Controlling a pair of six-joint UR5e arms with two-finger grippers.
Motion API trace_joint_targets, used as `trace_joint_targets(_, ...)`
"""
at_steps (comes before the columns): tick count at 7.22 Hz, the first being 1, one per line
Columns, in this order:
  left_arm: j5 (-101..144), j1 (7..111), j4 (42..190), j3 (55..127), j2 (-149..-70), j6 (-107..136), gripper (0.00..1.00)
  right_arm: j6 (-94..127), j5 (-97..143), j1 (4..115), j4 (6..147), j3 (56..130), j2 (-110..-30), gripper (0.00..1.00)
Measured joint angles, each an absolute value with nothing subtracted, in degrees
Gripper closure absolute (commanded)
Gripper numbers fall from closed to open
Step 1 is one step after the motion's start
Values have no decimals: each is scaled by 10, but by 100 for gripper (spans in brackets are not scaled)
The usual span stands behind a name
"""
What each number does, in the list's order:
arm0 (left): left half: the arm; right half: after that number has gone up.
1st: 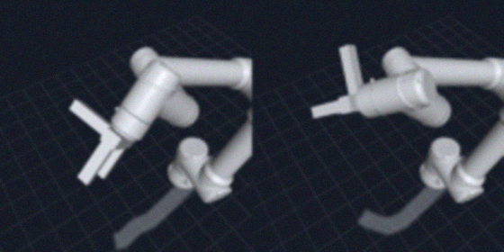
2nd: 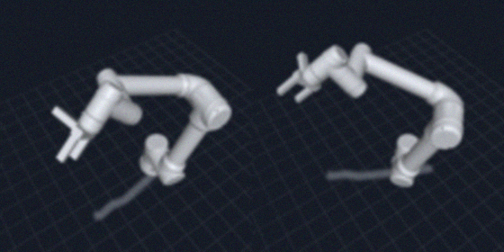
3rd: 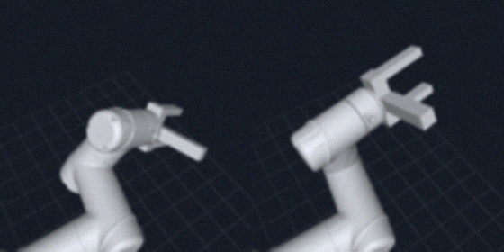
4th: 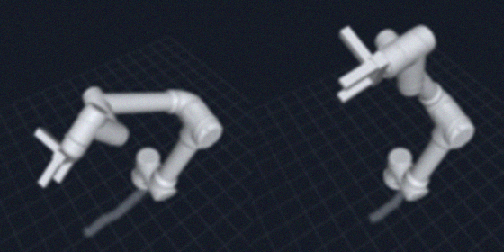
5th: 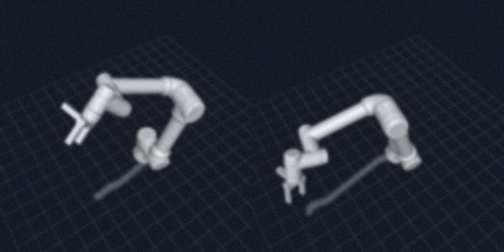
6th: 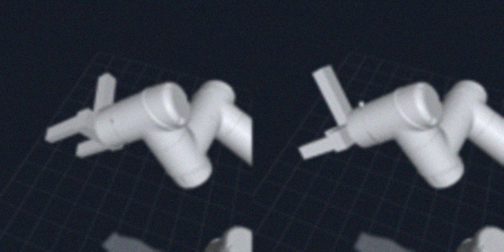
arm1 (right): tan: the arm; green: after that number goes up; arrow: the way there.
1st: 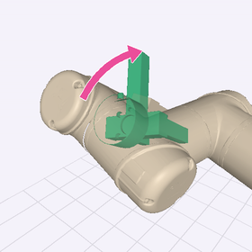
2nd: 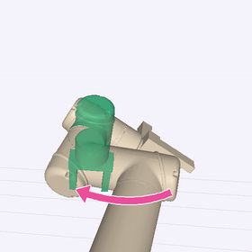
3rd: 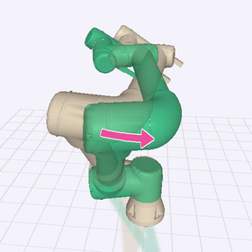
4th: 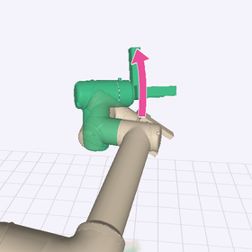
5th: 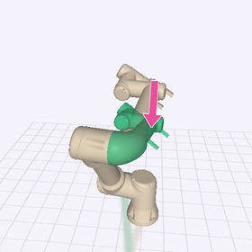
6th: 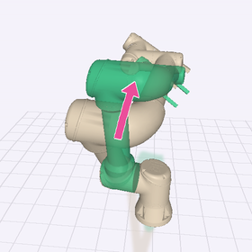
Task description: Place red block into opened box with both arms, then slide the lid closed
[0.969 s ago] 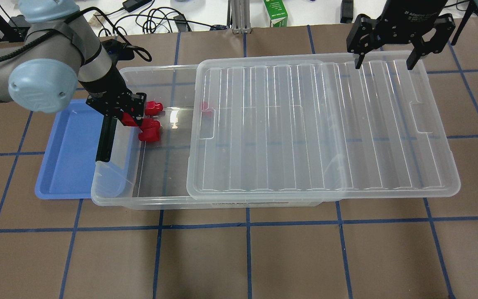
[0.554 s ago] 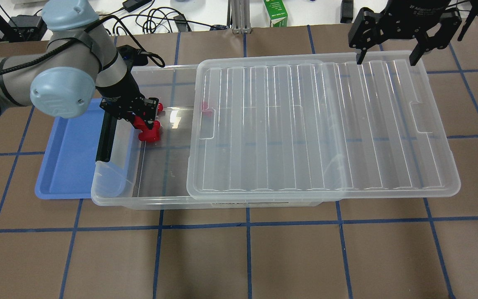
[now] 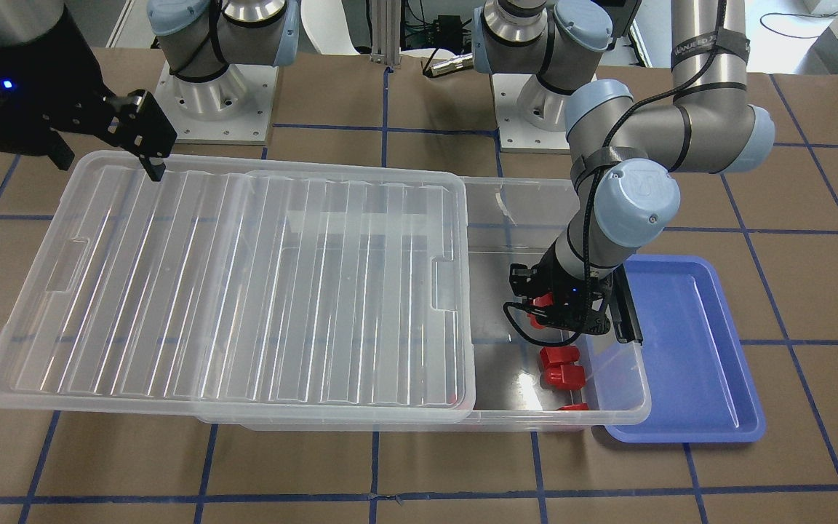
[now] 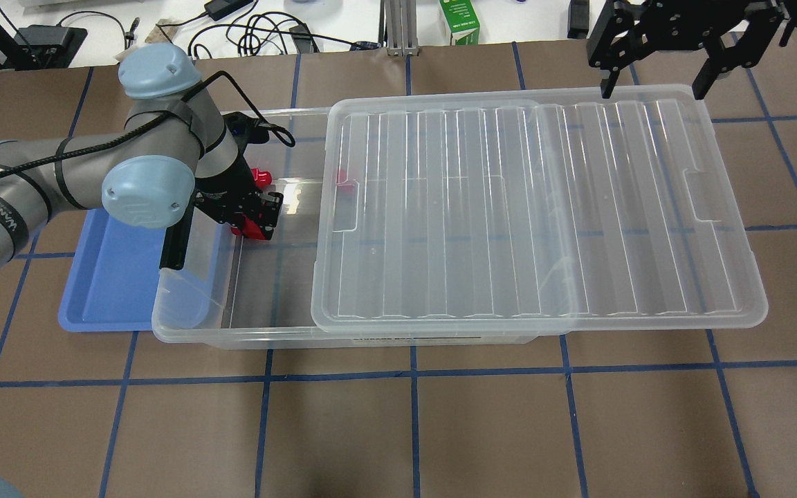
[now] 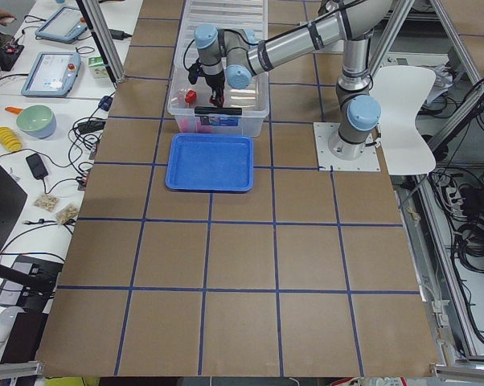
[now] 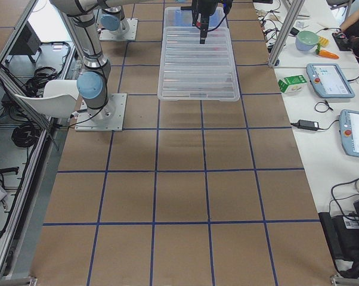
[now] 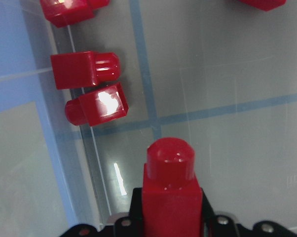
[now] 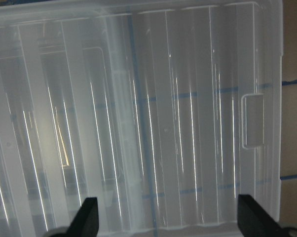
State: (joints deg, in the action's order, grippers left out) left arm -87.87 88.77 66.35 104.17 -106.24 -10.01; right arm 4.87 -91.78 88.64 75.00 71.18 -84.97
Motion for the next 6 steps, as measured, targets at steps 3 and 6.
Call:
trace_joint_targets(3,-867,888,627,1066,-1086,-95,100,44,-920,888,727,656,-839,0)
trace_joint_targets(6,-861,888,600,1077,-1113,-91,100,16,-919,889,821,692,-800,0)
